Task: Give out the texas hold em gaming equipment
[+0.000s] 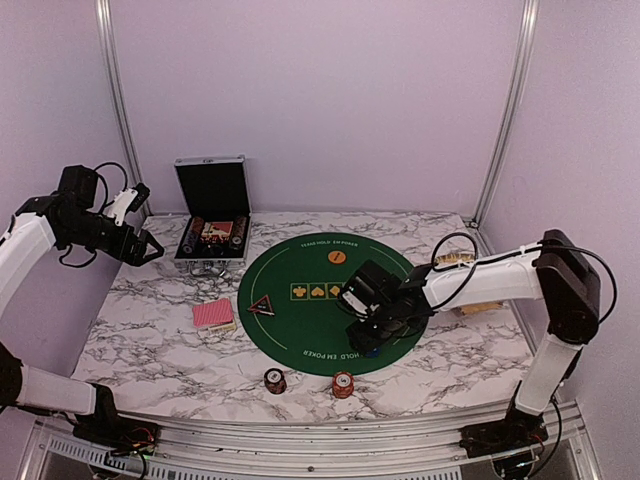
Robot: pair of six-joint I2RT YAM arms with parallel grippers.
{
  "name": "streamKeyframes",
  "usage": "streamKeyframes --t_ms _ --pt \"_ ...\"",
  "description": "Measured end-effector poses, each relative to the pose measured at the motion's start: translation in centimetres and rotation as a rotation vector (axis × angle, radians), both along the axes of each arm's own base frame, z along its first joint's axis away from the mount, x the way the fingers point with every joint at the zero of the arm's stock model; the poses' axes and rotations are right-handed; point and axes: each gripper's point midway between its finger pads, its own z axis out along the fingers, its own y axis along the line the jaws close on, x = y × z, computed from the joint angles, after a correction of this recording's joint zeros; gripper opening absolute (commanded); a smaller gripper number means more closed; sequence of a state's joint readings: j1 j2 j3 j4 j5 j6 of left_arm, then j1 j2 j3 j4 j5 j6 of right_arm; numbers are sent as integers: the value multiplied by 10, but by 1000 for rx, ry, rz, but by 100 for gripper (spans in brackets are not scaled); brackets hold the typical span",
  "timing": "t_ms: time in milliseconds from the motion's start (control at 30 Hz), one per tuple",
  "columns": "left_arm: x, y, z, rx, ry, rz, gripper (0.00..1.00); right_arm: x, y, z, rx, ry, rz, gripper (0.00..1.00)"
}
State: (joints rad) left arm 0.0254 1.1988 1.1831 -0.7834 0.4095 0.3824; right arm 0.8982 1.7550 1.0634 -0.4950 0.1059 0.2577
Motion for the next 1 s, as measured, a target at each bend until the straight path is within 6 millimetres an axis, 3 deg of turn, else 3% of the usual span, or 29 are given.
streamKeyframes --t_ms 100,333,667,833,1000 --pt "0 0 0 0 0 0 99 -2 -1 -12 -22 21 2 54" --pt "0 0 0 0 1 0 99 -2 -3 -13 -1 0 -3 49" --pt "0 0 0 0 2 0 99 -3 -26 -13 -4 -17 -41 49" --pt "0 0 3 0 -4 0 99 -4 -28 -11 -9 -14 -42 56" --pt "1 0 3 1 0 0 99 -6 -27 10 -6 -18 -29 74"
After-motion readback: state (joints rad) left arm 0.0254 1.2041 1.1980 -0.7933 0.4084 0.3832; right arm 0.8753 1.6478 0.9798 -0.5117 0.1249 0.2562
